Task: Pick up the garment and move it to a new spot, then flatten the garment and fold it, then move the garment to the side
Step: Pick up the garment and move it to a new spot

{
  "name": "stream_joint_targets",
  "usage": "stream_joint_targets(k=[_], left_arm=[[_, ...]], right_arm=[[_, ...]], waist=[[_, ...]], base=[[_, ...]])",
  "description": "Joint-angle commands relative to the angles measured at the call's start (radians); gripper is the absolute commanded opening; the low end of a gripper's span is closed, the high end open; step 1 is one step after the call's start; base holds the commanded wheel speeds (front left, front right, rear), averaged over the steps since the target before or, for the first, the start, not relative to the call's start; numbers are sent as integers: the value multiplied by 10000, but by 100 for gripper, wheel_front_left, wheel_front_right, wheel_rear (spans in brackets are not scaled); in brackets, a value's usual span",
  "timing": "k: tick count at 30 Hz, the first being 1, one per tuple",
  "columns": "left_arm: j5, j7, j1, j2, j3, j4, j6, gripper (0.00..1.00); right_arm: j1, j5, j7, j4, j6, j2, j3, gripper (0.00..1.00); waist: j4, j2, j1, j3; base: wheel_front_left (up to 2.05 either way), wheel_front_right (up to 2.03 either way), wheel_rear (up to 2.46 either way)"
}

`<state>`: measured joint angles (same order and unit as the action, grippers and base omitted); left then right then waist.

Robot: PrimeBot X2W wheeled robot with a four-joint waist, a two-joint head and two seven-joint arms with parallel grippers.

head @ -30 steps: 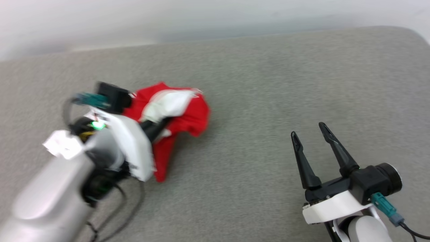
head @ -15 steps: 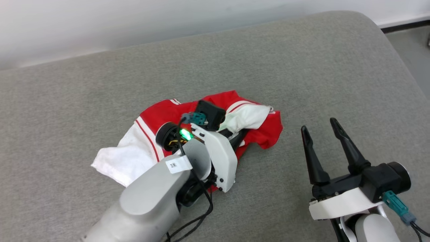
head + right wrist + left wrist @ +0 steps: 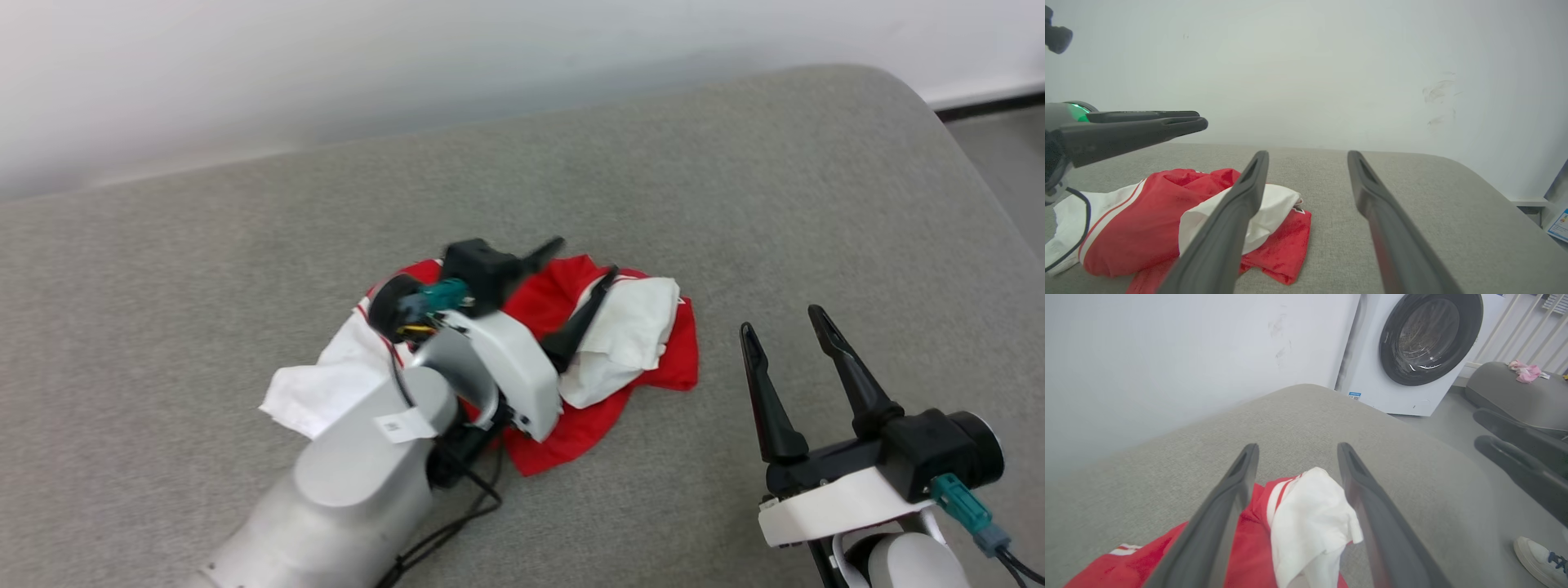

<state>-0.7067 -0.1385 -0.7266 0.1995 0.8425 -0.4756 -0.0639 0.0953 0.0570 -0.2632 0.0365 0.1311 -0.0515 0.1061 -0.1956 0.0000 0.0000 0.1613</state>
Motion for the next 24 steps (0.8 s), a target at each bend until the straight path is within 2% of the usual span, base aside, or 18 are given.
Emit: stream_joint_targets(k=[1,4,10,15,18,24], left_arm=[[62,-234,-19,135,-118,32,61,100],[193,-775,198,619,-460,196,280,100],[909,-1241,1191,1882,-1329,1351,1253,100],[1198,-1262,3085,2484,-2816,3087,1851,100],[1522,-1266,4329,2511,-3683,3941,2014,100],[2243,-1268,6297,1863,-4873,4765,1934,100]], right_arm=[[-108,-98,-21,29,-7,21,-11,100],[-223,-199,-23,76,-7,21,-50,100],[-394,-329,-23,49,-7,21,-58,100],[-542,-383,-23,7,-7,21,-158,100],[-625,-376,-23,-23,-7,20,-254,100],[-845,-405,-23,-61,-7,20,-441,100]], waist=[[322,0,0,-304],[660,0,0,-603],[1197,0,0,-985],[1542,0,0,-1103],[1729,0,0,-1148],[2025,0,0,-1264]], base=[[0,0,0],[0,0,0],[0,0,0],[0,0,0],[0,0,0],[0,0,0]])
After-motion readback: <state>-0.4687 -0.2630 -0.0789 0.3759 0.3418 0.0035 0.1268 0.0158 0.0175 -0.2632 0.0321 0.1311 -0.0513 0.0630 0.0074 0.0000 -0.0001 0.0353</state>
